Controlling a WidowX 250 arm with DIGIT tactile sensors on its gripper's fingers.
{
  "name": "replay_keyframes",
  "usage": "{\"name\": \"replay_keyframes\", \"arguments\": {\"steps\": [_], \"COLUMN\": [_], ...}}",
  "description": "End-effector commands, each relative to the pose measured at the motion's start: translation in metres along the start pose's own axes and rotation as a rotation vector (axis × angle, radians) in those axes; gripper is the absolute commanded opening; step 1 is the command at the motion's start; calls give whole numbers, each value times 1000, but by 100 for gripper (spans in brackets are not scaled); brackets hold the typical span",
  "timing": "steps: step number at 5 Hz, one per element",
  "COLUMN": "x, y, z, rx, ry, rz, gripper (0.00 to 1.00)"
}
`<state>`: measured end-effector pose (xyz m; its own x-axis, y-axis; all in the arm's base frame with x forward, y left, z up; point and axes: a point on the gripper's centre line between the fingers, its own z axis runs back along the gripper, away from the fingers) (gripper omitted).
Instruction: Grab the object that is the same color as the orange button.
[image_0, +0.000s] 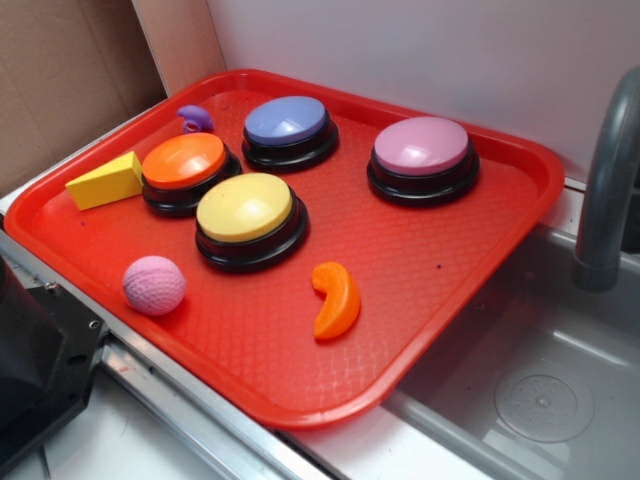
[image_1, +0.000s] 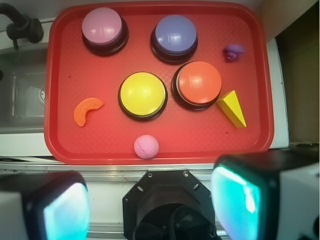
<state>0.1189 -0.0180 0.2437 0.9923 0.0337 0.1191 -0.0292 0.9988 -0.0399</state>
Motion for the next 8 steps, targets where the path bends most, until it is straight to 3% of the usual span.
{"name": "replay_keyframes", "arguments": {"steps": [1, 3, 4, 5, 7, 8], "x": [0, -5, 1, 9, 30, 39], "y": [0, -24, -34, -53, -81, -99], "z": [0, -27, -50, -81, -134, -172], "rx": [0, -7, -92, -121, -104, -40], "ry": [0, 29, 82, 109, 82, 115], "rz": [0, 95, 172, 254, 438, 441], "gripper": [100, 100, 100, 100, 100, 100]}}
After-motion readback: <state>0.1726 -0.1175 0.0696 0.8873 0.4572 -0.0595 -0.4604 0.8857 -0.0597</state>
